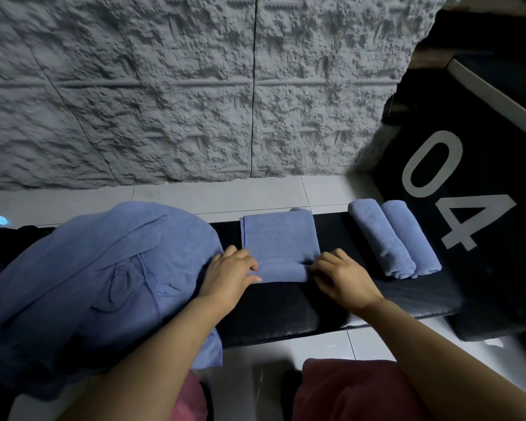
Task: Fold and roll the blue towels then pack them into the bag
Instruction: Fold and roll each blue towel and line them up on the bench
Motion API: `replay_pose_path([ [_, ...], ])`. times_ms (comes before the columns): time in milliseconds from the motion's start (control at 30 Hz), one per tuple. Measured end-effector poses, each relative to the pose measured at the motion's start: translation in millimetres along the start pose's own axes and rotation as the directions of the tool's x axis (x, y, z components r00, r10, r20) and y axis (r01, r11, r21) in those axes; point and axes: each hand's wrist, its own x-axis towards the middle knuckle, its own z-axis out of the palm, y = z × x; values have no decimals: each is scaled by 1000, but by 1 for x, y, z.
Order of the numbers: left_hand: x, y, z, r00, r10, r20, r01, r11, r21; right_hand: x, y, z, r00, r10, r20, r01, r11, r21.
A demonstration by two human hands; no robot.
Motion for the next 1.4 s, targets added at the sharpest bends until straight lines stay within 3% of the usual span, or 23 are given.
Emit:
replay_pose_path([
  [133,-7,-2,4,999,21,30,-22,999,39,-5,6,0,998,-22,58,25,999,-44],
  [267,-5,-2,5,996,-89,-6,88,989,-121,1,1,5,995,87,49,-83,993,-78],
  [400,2,-3,3,971,-232,49,237,933,-272,4,-3,9,958,287,21,-286,942,177],
  [500,5,-1,1,937,-342,75,347,883,-317,5,-2,12,873,470,133,-481,782,395],
  [567,6,0,0,917,-381,121,399,857,-327,5,-2,12,832,530,161,-540,710,451],
  [633,6,1,0,902,-396,173,432,850,-303,5,-3,11,825,533,185,-557,716,421],
  [700,5,3,-1,901,-405,158,434,858,-275,5,-4,12,836,518,184,-547,751,371],
  [767,3,5,-2,921,-385,54,387,896,-220,7,-6,8,864,497,85,-495,806,324],
  [867,3,4,-2,963,-241,-118,225,965,-132,8,-4,1,932,353,-77,-334,923,190],
  [967,2,3,-2,981,-106,-161,101,994,-44,8,-3,-2,989,133,-64,-132,991,17],
  [1133,3,0,1,985,-54,-163,54,999,-3,4,-1,-6,998,-16,-56,12,997,-71],
  [1300,-1,0,4,999,-34,-35,37,994,102,5,-1,-3,995,47,90,-32,987,-160],
  [1400,0,-2,6,992,-117,-52,116,993,-25,8,-5,1,981,177,84,-168,980,-104],
])
